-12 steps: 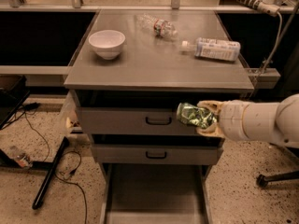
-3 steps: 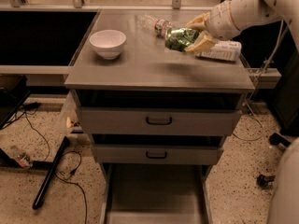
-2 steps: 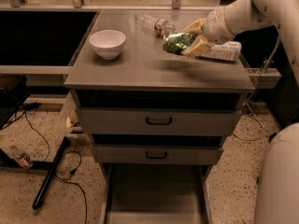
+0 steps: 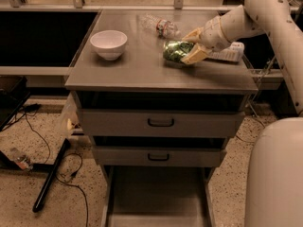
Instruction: Pick green can from bottom drawer and place on counter
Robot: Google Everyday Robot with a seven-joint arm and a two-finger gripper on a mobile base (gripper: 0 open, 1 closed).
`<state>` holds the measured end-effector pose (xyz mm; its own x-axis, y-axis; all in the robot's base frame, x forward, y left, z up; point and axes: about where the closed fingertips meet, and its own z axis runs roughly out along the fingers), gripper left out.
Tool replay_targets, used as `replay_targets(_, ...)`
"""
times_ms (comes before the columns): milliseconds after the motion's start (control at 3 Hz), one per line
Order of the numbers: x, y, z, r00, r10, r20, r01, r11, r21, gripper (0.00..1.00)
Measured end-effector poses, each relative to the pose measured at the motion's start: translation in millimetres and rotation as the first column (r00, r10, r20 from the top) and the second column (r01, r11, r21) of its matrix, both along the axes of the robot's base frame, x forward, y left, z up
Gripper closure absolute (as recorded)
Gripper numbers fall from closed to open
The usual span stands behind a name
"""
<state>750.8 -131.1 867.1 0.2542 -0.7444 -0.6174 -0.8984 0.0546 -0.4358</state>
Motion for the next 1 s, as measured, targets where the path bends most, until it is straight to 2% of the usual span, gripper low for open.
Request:
replay_targets(333,2.4,1.7,-5.8,0.9999,-0.005,-0.016,0.006,1.0,0.01,1.0)
replay_targets(1000,2.4,1.7,-5.8,0.9999,-0.005,-0.016,0.006,1.0,0.01,0.59)
